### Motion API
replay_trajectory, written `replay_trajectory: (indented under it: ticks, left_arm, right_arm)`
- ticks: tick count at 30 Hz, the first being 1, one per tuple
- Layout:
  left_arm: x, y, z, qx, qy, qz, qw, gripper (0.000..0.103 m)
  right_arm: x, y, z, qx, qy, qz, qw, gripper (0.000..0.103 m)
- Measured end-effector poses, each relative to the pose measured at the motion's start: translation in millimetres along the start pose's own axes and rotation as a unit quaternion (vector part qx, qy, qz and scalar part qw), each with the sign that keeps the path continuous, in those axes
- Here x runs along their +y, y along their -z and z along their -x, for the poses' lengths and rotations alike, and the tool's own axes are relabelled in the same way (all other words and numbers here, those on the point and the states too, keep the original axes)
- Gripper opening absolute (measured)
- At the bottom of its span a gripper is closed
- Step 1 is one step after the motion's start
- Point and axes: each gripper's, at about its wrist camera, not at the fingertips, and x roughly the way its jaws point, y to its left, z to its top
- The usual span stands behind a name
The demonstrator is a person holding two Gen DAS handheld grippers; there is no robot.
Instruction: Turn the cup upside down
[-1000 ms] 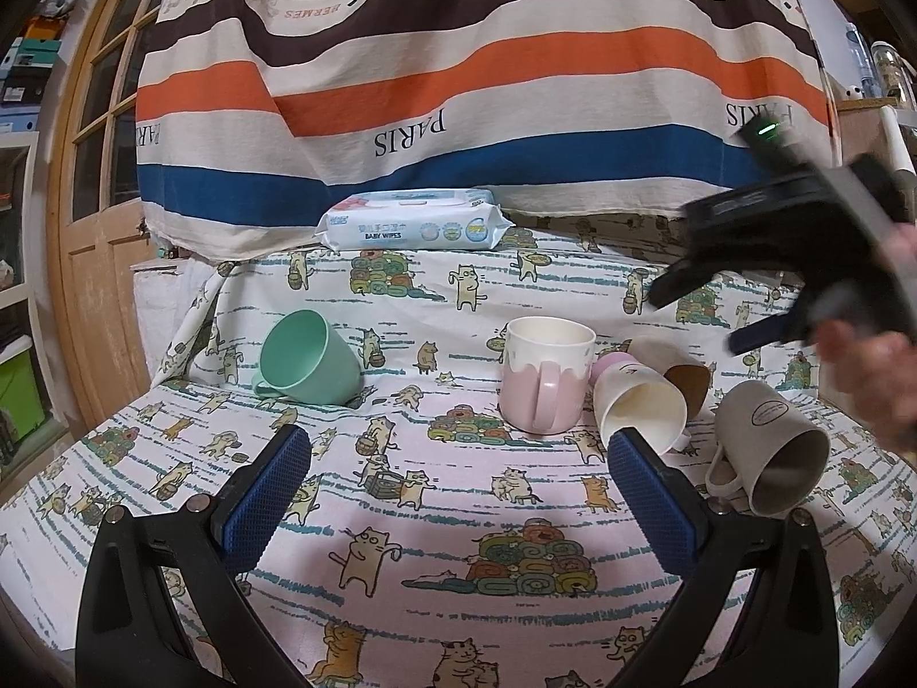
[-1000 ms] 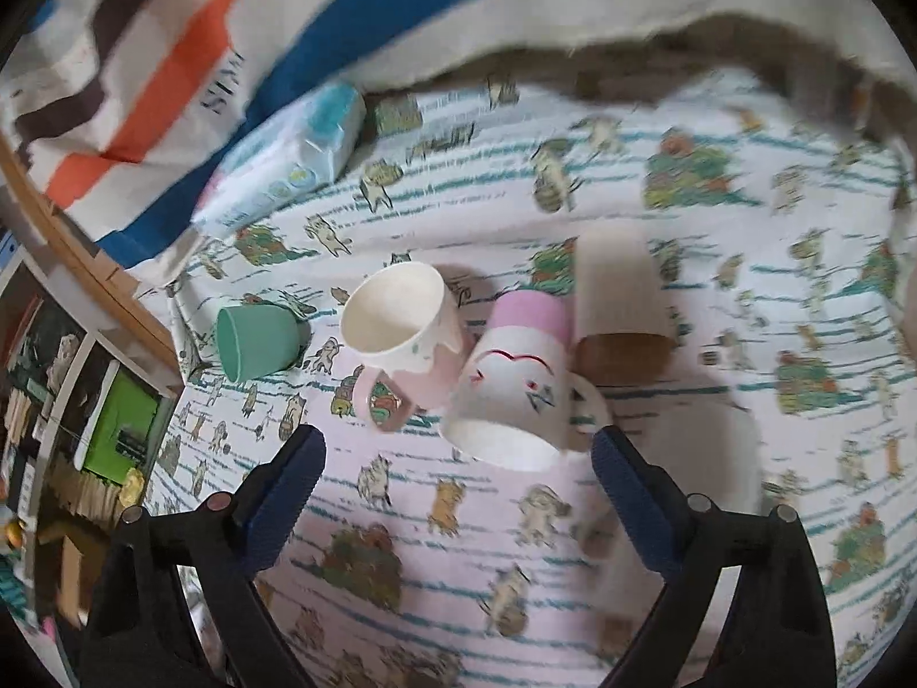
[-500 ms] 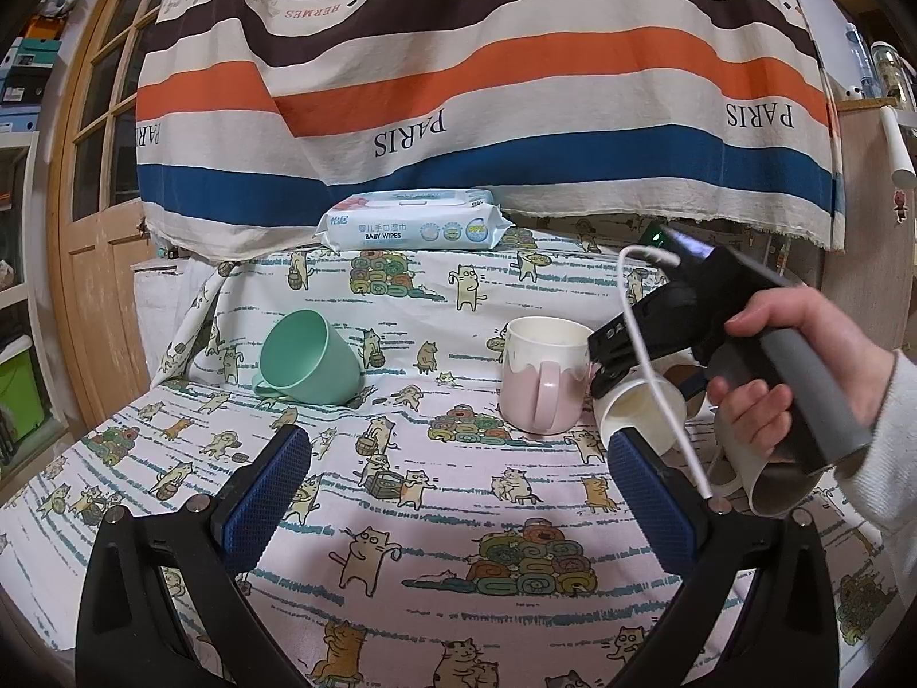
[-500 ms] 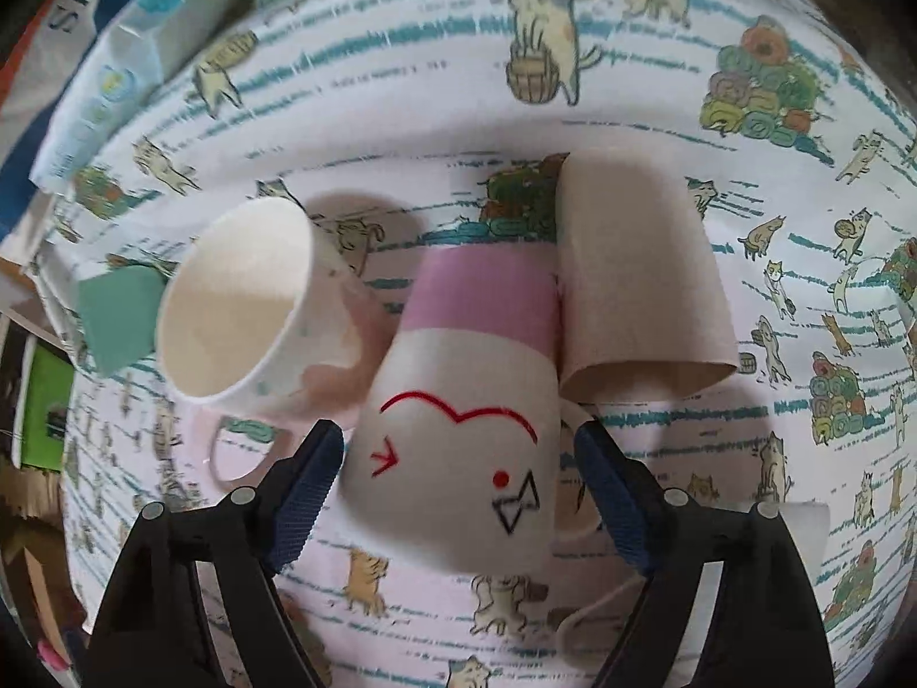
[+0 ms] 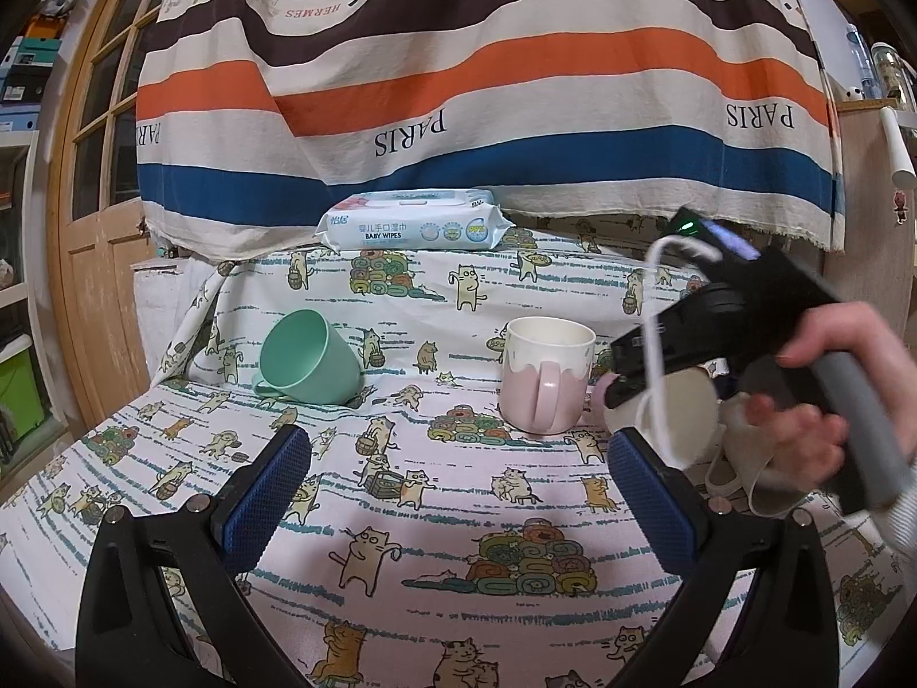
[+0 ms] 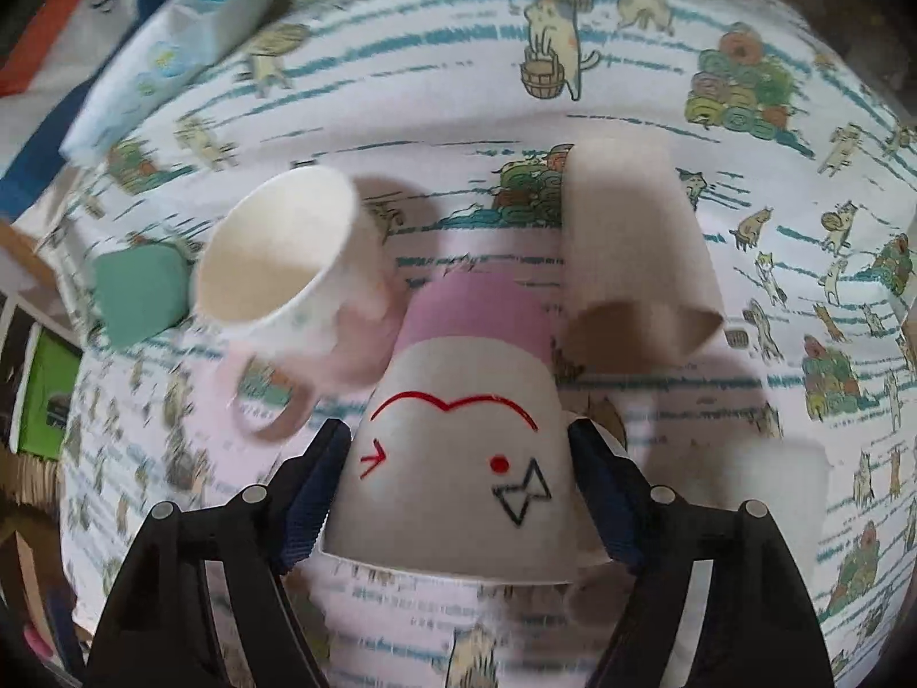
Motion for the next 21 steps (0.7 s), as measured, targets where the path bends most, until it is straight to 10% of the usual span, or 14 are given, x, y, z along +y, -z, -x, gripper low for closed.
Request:
replay_trajectory:
  ticks: [21]
  left_arm:
    - [2,0,2,-0.002,0.003,0.008,1.0000,0.103]
  right_arm:
    - [-21,113,62,0.020,-0.081,0.034,0.996,0.076]
